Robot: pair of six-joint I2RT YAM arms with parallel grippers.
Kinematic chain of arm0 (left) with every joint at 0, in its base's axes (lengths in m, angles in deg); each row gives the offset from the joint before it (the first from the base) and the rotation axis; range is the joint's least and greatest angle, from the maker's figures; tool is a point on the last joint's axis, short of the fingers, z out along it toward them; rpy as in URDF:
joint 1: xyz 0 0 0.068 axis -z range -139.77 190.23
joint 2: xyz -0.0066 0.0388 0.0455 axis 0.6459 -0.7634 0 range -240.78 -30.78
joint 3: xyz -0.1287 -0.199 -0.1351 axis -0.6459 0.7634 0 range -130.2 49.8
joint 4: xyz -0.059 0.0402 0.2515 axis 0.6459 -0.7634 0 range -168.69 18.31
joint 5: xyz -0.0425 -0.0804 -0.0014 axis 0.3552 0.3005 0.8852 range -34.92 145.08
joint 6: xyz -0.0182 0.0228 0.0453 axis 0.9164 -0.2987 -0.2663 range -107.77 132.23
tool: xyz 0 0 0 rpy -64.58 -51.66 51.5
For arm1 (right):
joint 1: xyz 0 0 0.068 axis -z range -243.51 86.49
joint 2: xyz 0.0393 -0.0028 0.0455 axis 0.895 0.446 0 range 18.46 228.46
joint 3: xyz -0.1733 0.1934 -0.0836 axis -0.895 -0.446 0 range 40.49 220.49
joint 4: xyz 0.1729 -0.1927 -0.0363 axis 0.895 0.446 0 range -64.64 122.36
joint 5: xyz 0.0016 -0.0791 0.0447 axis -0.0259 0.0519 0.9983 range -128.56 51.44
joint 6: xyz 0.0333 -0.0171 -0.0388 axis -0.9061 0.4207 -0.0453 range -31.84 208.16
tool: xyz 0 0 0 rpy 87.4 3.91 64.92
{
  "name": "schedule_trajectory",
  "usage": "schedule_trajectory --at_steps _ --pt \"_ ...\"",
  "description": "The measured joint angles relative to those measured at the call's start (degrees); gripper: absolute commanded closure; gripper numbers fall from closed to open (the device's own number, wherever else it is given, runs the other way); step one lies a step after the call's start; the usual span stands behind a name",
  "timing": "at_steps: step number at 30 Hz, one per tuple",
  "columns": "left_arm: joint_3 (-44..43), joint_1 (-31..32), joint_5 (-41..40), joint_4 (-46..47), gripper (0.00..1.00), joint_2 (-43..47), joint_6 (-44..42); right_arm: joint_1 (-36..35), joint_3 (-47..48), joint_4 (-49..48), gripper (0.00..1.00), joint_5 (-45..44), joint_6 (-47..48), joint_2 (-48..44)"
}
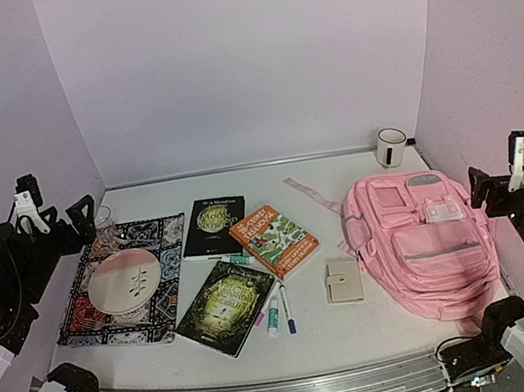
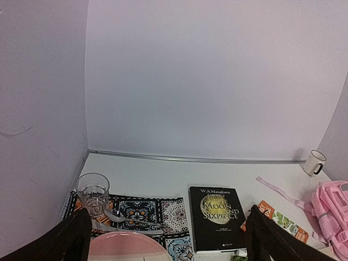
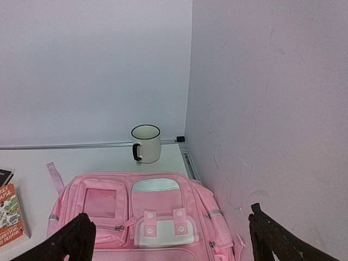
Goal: Pack the student bag
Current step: Move the student bag to the center of the board.
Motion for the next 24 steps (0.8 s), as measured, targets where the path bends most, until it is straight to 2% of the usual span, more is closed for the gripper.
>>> schedule_trajectory --at_steps 6,11,16,20,24 --pt "0.0 0.0 1.18 0.04 0.01 -0.09 0.0 0.0 1.14 0.73 0.02 0.18 -2.1 4.29" --pt "-0.02 0.0 4.12 0.0 0.0 -1.72 -0.04 0.02 6.38 3.32 0.02 1.47 -7.9 13.16" --pt "-0.02 0.0 6.78 -0.02 0.01 -2.95 -0.04 0.0 9.6 4.37 0.02 7.8 -13.49 21.39" --pt "-0.02 0.0 8.57 0.0 0.0 -3.46 -0.04 0.0 9.99 5.64 0.07 15.12 -15.01 28.08" --pt "-0.17 0.0 10.14 -0.1 0.01 -4.57 0.06 -1.15 12.38 8.84 0.07 17.76 -15.49 36.97"
